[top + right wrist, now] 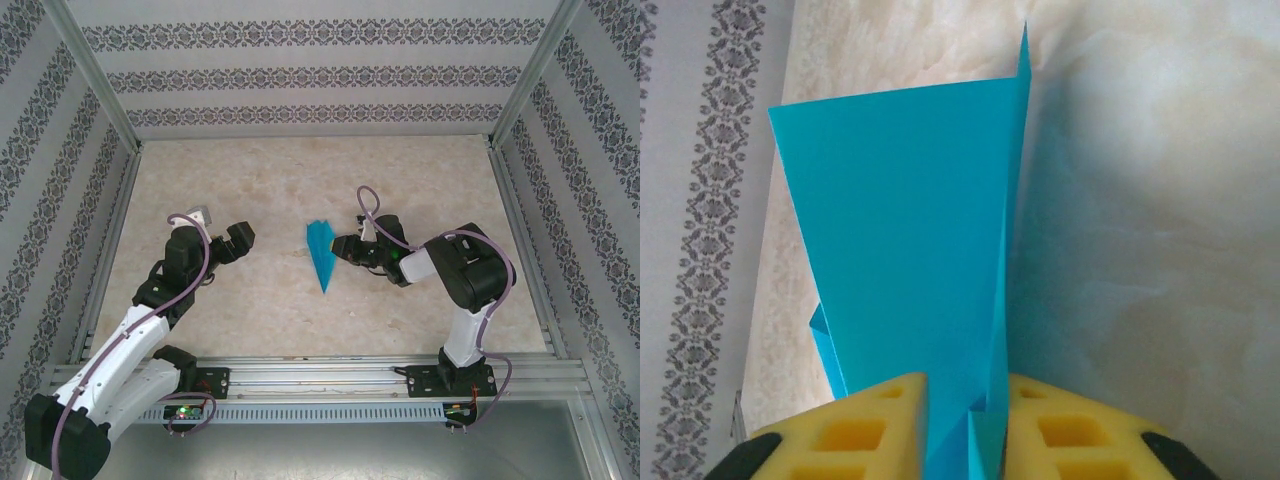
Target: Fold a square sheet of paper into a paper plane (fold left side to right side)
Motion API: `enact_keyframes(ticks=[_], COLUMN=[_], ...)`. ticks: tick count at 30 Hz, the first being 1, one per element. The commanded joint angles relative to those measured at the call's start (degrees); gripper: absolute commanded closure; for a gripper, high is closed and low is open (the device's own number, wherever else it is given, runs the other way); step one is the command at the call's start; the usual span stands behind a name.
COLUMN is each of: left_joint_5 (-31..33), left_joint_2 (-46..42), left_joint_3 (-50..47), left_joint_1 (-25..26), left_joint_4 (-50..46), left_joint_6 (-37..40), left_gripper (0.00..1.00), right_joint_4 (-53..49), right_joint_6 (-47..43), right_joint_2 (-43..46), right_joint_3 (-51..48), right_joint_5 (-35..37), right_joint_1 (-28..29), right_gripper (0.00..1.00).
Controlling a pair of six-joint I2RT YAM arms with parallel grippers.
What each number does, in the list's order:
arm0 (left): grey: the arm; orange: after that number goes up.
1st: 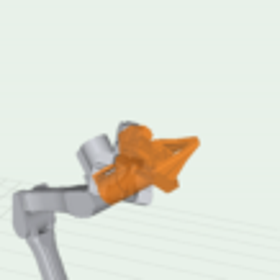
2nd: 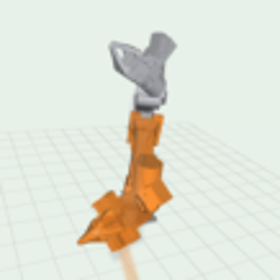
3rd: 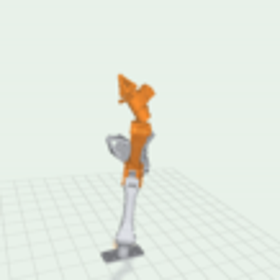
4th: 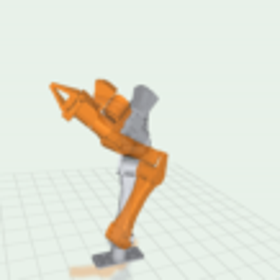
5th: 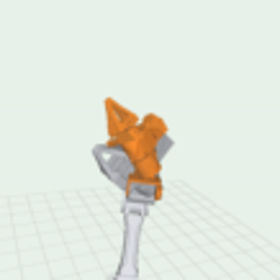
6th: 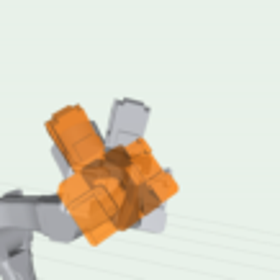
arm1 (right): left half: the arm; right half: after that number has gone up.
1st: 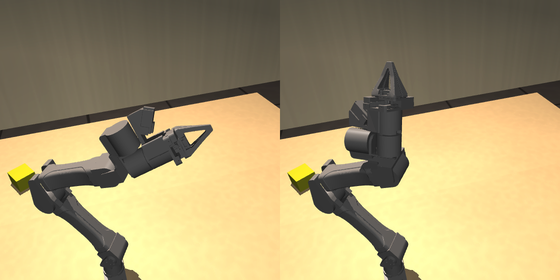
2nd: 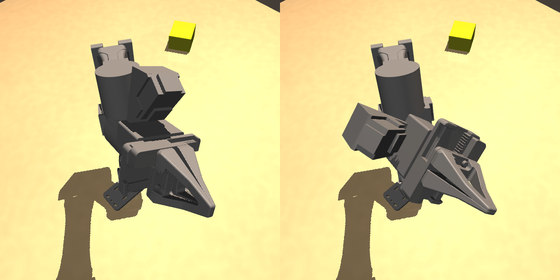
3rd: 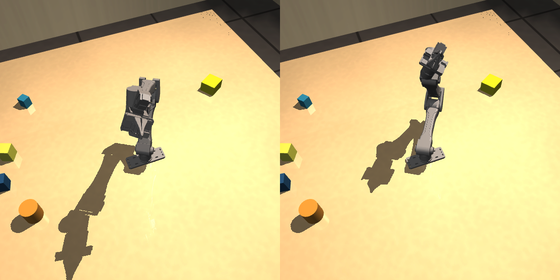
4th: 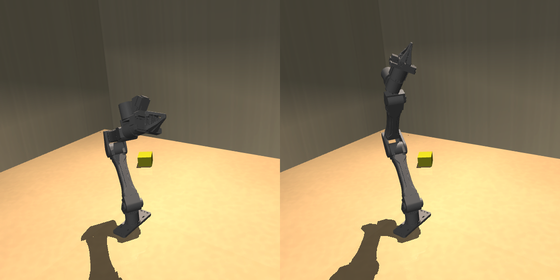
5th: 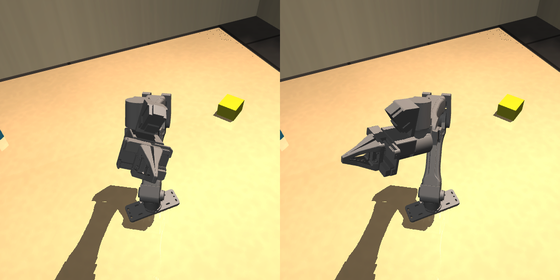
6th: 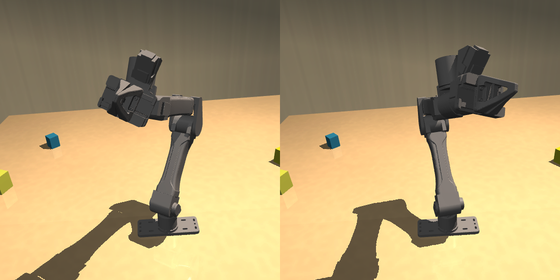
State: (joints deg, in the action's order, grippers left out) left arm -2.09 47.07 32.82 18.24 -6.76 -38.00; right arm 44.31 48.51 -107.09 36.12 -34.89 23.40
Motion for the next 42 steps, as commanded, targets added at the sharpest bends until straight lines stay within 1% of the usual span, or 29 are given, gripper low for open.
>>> enact_keyframes(ticks=[1, 4, 8, 13, 16, 19, 21, 24, 28, 36, 42], left_joint_5=[-0.6, -0.6, -0.6, -0.6, -0.5, -0.4, -0.3, -0.4, -0.7, -0.2, -0.2], left_joint_2=[0.1, 0.0, -0.2, -0.5, -0.6, -0.7, -0.7, -0.8, -1.1, -2.3, -2.3], left_joint_3=[0.8, 0.9, 1.0, 0.8, 0.7, 0.5, 0.3, 0.0, -0.1, -0.2, -0.3], left_joint_1=[-0.9, -0.8, -1.0, -1.2, -1.4, -1.5, -1.6, -1.7, -1.8, -1.9, -1.9], left_joint_4=[3.0, 3.0, 2.7, 2.7, 2.6, 2.7, 2.8, 3.0, 2.4, 1.3, 1.1], left_joint_6=[-0.6, -0.6, -0.2, -0.1, 0.2, 0.3, 0.3, 0.1, -0.1, -0.1, -0.1], left_gripper=[0.00, 0.00, 0.00, 0.00, 0.00, 0.00, 0.00, 0.00, 0.00, 0.00, 0.00], right_joint_4=[0.2, -1.4, -11.4, -32.7, -47.5, -57.6, -61.2, -63.8, -64.1, -64.1, -64.0], right_joint_6=[-0.6, -1.3, -4.2, -11.0, -14.7, -16.0, -16.0, -15.6, -14.2, -13.0, -12.9], right_joint_2=[2.5, 5.2, 10.8, 18.9, 21.9, 22.3, 21.2, 18.4, 13.7, 8.0, 5.6], right_joint_3=[-1.0, -1.6, -1.5, 2.6, 7.7, 12.7, 15.3, 18.7, 22.0, 25.4, 26.6], right_joint_5=[1.9, 3.6, 6.3, 11.3, 14.3, 14.9, 14.1, 14.9, 16.8, 18.0, 17.6], right_joint_1=[0.0, -0.2, -0.4, -0.3, 0.5, 1.8, 3.0, 5.9, 8.6, 10.4, 11.2], right_gripper=[0.69, 0.63, 0.55, 0.47, 0.45, 0.44, 0.44, 0.44, 0.44, 0.44, 0.48])
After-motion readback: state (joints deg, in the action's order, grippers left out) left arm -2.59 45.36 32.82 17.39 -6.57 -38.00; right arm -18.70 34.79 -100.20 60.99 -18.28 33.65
